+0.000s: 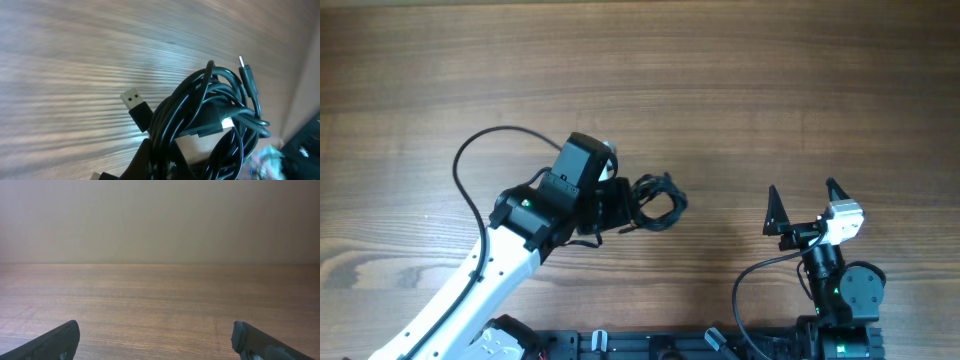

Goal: Untangle cables

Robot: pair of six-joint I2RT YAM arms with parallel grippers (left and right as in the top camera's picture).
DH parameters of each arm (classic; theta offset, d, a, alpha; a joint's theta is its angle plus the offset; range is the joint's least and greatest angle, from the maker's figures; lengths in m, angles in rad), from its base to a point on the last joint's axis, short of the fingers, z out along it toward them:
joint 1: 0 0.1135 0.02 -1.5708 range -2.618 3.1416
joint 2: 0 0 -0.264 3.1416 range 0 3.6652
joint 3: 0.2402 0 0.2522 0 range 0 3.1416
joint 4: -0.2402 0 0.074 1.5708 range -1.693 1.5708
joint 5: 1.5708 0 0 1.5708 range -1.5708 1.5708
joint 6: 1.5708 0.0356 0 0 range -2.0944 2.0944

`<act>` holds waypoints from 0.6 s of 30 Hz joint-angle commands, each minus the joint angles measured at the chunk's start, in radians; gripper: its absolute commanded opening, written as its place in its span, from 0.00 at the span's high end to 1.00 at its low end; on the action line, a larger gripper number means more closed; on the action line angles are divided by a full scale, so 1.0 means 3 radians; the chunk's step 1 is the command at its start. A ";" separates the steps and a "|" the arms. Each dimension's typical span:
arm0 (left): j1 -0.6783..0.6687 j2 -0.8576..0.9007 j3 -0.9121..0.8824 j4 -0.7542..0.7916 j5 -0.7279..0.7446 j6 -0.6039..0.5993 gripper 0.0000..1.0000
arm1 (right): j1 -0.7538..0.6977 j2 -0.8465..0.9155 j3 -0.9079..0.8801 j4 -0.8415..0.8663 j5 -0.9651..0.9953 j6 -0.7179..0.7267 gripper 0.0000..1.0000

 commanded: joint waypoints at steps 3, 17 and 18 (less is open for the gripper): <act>0.0052 -0.0140 -0.0011 -0.0540 -0.0926 0.0047 0.96 | 0.0013 -0.0018 -0.0004 0.0019 -0.0037 0.0045 0.00; 0.0047 -0.0177 -0.0011 0.0155 -0.0526 0.1583 0.96 | 0.0013 -0.0018 0.0004 0.0332 -0.1638 0.2897 0.00; 0.0047 -0.0177 -0.0011 0.0206 -0.0526 0.1583 0.96 | 0.0013 -0.0017 0.0029 0.0458 -0.1644 0.2649 0.00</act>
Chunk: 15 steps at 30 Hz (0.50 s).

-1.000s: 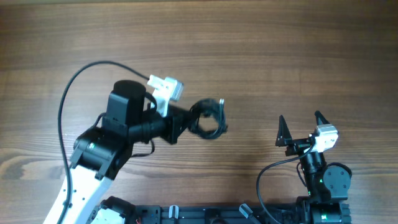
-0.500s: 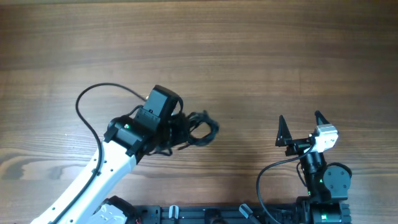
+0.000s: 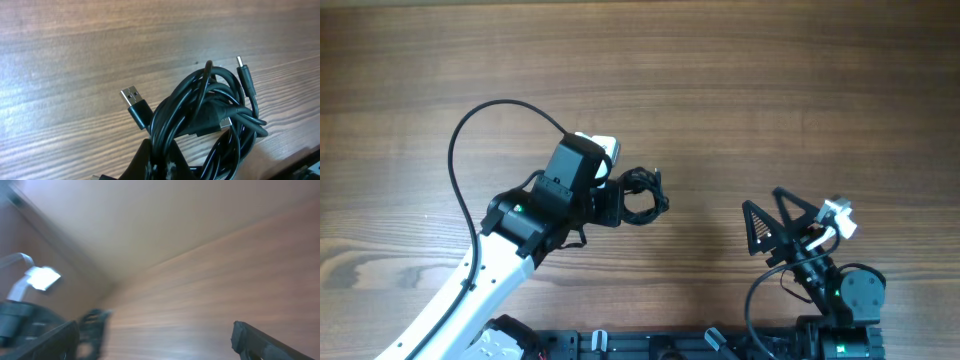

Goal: Untangle cables

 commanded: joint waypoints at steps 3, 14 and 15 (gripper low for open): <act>0.0015 -0.0060 -0.0001 0.0177 0.0080 0.0195 0.96 | 0.0010 0.0173 0.0507 -0.0120 -0.0038 -0.0214 0.01; 0.0014 -0.0051 -0.0001 0.0417 0.0343 0.0165 0.96 | 0.0010 0.2686 0.3057 -0.2144 -0.0991 -0.0792 0.00; 0.0015 -0.0036 -0.0001 0.0436 0.0343 0.0164 0.96 | 0.0010 0.2845 0.3057 -0.2085 -0.0997 -0.0820 0.00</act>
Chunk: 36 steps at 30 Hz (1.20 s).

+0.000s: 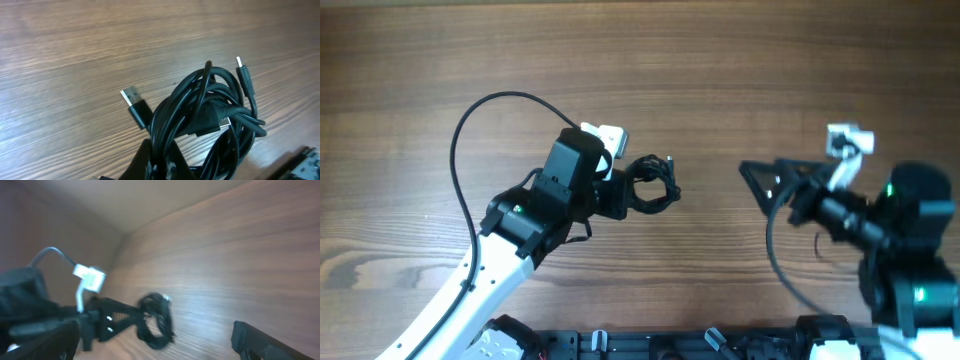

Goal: Untangle cables

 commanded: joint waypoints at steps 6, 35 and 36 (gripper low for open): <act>0.0011 0.0107 -0.0001 0.0086 0.0212 -0.0538 0.96 | 0.0546 0.0966 0.0069 0.0231 -0.0324 -0.1199 0.31; 0.0106 0.0116 -0.0001 0.0117 -0.1266 -0.0924 0.96 | 0.0882 0.0776 0.0065 0.0890 -0.0430 -0.0649 0.96; 0.0109 0.0114 -0.0001 0.0278 -0.1266 -0.0923 0.96 | 0.0900 0.0832 0.0065 0.0818 -0.0418 -0.0649 0.96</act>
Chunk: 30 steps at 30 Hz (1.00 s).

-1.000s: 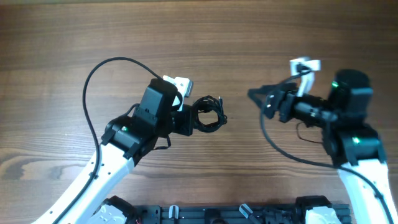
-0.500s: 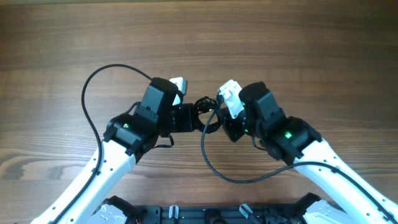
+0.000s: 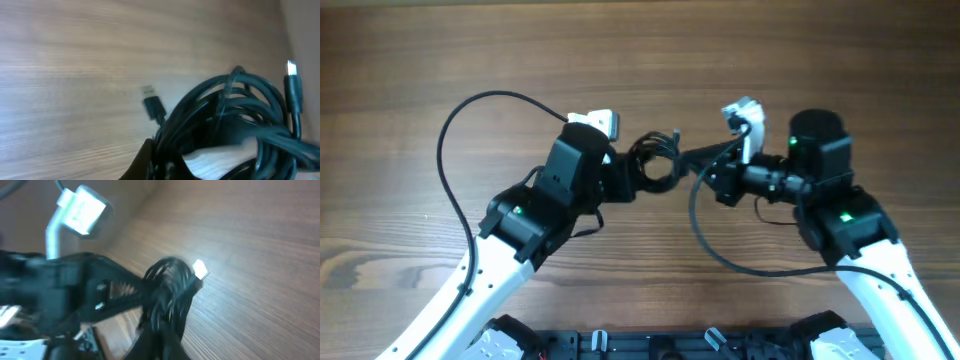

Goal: Untangle cables

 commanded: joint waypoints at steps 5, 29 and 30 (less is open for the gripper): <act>0.0207 0.0111 -0.0165 0.0245 -0.0941 0.0319 0.96 | -0.0097 0.0343 0.0109 -0.0412 0.0146 0.0031 0.39; 0.0806 -0.0018 -0.0165 -0.0173 0.1480 0.1553 0.96 | 0.1476 0.1194 0.0111 0.0404 0.2303 -0.0725 0.66; 0.0807 -0.0018 -0.0165 -0.0173 0.1728 0.1553 0.96 | 0.1475 0.1195 0.0109 0.0460 0.2303 -0.0720 0.77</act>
